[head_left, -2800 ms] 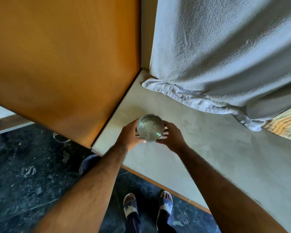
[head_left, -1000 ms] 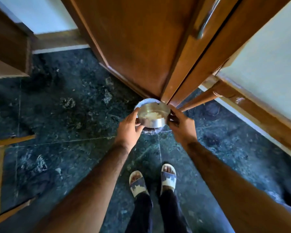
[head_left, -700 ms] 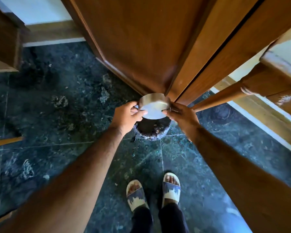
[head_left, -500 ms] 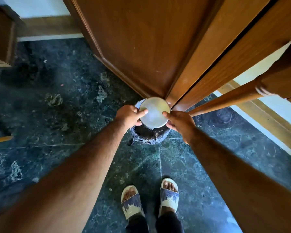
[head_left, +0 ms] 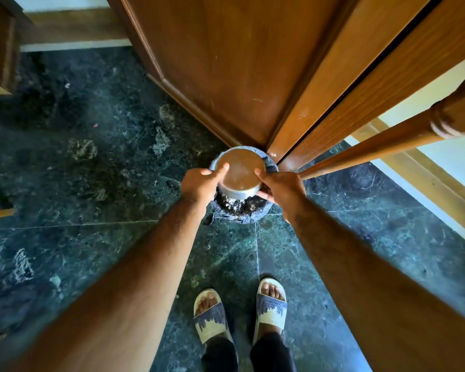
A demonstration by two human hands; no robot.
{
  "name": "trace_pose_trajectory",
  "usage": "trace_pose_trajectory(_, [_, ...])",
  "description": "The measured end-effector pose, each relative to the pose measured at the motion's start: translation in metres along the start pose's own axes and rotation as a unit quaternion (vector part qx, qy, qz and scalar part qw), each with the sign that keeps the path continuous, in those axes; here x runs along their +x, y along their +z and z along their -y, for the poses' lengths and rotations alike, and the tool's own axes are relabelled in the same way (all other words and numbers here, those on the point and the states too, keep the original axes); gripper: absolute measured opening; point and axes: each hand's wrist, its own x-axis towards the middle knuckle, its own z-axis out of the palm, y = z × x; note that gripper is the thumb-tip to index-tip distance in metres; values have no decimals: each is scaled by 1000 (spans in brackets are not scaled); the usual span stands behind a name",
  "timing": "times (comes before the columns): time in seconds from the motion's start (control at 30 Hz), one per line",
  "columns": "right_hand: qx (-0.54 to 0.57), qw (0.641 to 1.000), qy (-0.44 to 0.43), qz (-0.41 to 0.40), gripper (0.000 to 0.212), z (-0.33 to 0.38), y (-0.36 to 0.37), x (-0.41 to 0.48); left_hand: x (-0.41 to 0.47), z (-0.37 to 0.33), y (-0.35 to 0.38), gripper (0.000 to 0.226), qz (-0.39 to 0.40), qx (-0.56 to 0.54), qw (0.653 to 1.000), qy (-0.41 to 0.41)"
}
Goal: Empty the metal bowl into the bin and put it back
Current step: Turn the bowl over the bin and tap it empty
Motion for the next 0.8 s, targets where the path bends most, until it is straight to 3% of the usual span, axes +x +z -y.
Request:
trace_pose_trajectory(0.07, [-23,999,-32,-9,25,5,-1,-2,0,-6,-1,47,-25,-6,999,23])
trace_pose_trajectory(0.17, [-11,998,-57,-10,19,5,-5,-3,3,-9,-2,56,-34,-39,998,47])
trace_pose_trajectory(0.27, [39,999,6,-3,18,-4,-4,-5,0,-3,6,61,11,50,998,22])
trace_pose_trajectory(0.33, [42,999,19,-11,19,-7,-3,-5,-1,-1,8,57,39,25,999,-15])
trace_pose_trajectory(0.5, [59,996,-68,-26,21,2,-5,-9,-3,-10,6,39,-30,-44,998,37])
trace_pose_trajectory(0.63, [53,998,-24,-18,12,-7,-1,-8,-8,-2,9,42,-9,-28,1000,-5])
trace_pose_trajectory(0.73, [96,994,-44,-13,10,1,-7,-9,-6,-7,12,47,-26,-31,998,47])
trace_pose_trajectory(0.8, [82,996,-24,7,11,0,-9,-9,-5,-1,13,60,-8,27,998,57])
